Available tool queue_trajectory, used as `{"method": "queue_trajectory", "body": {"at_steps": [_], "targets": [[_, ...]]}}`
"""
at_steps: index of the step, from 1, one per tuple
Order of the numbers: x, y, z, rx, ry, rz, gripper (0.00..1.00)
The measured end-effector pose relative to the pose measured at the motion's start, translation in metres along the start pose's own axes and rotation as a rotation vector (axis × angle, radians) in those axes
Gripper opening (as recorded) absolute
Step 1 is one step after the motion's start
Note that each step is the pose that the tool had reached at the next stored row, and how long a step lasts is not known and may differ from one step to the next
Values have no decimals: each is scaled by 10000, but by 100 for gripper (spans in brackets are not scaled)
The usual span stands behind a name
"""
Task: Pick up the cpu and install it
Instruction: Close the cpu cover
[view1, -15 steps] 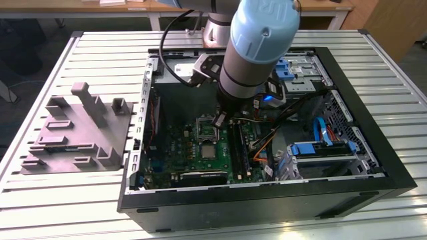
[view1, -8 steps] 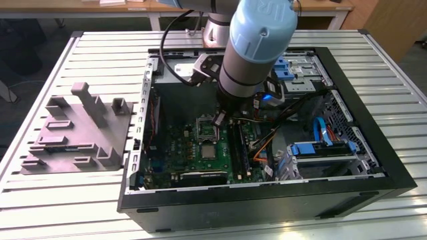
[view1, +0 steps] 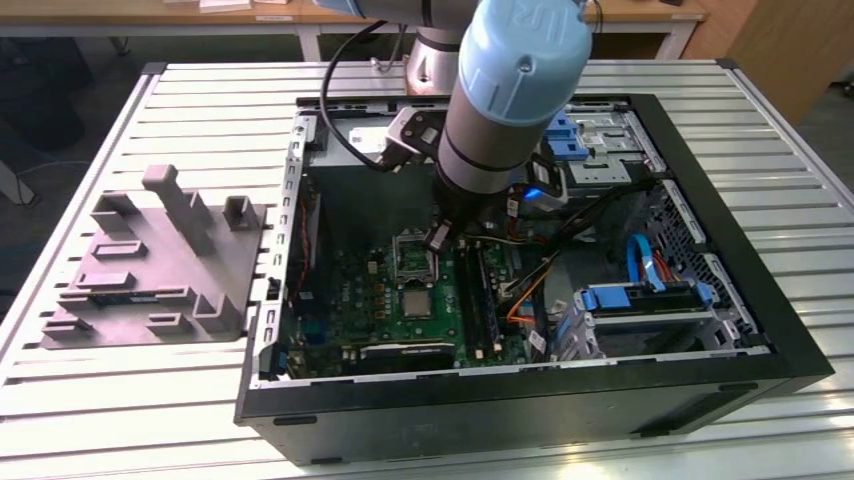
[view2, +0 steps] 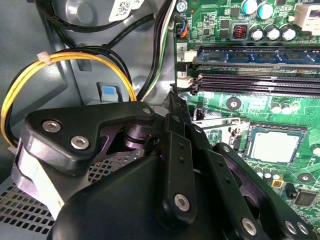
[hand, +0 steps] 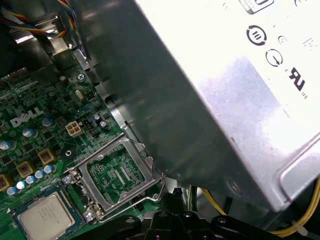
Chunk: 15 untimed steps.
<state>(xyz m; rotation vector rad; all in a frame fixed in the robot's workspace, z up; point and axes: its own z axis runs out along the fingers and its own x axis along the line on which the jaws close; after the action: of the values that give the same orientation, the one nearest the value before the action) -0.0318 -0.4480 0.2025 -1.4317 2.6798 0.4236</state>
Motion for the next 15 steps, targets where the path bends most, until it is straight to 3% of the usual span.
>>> {"method": "queue_trajectory", "body": {"at_steps": [6, 10, 15], "targets": [[1, -1, 9, -21, -41, 14, 11], [0, -2, 12, 46, -115, 349, 11], [2, -2, 14, 55, -122, 387, 11]]}}
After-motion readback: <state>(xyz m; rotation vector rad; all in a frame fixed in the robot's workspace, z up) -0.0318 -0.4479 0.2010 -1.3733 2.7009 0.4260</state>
